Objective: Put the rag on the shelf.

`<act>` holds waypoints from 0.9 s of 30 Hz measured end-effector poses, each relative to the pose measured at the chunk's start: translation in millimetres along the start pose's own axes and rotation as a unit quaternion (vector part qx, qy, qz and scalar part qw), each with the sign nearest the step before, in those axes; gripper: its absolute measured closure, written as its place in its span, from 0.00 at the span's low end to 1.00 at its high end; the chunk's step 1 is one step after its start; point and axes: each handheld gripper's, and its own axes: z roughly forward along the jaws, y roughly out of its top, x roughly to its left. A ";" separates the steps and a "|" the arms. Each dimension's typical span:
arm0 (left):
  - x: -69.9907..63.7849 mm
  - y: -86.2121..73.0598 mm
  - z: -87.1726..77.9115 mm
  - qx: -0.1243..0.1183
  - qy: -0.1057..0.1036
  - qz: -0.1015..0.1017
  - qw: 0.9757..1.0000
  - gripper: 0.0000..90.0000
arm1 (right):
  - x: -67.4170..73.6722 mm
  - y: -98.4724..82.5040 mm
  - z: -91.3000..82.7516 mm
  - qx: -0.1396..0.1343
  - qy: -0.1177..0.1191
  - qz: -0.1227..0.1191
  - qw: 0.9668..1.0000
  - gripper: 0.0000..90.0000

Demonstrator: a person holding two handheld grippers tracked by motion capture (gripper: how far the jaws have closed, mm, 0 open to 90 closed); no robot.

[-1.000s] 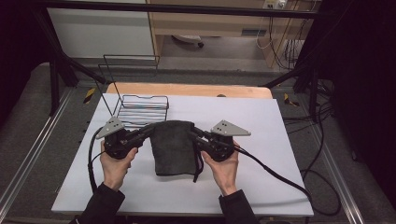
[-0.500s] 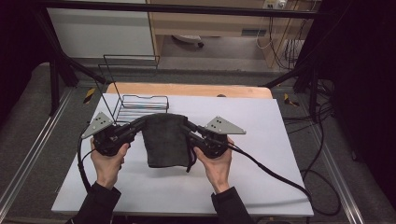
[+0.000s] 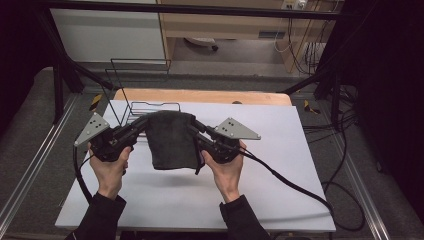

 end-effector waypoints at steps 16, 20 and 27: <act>11.5 26.7 -5.3 -0.058 0.015 -0.007 0.998 0.90 | 11.1 31.3 23.8 -0.036 -0.008 -0.021 0.999 0.86; 13.3 32.7 -6.7 -0.069 0.018 -0.007 0.997 0.90 | 16.0 40.1 31.3 -0.044 -0.009 -0.032 0.998 0.86; 19.8 45.2 -10.9 -0.089 0.027 -0.009 0.996 0.90 | 22.0 52.0 40.1 -0.059 -0.010 -0.039 0.997 0.86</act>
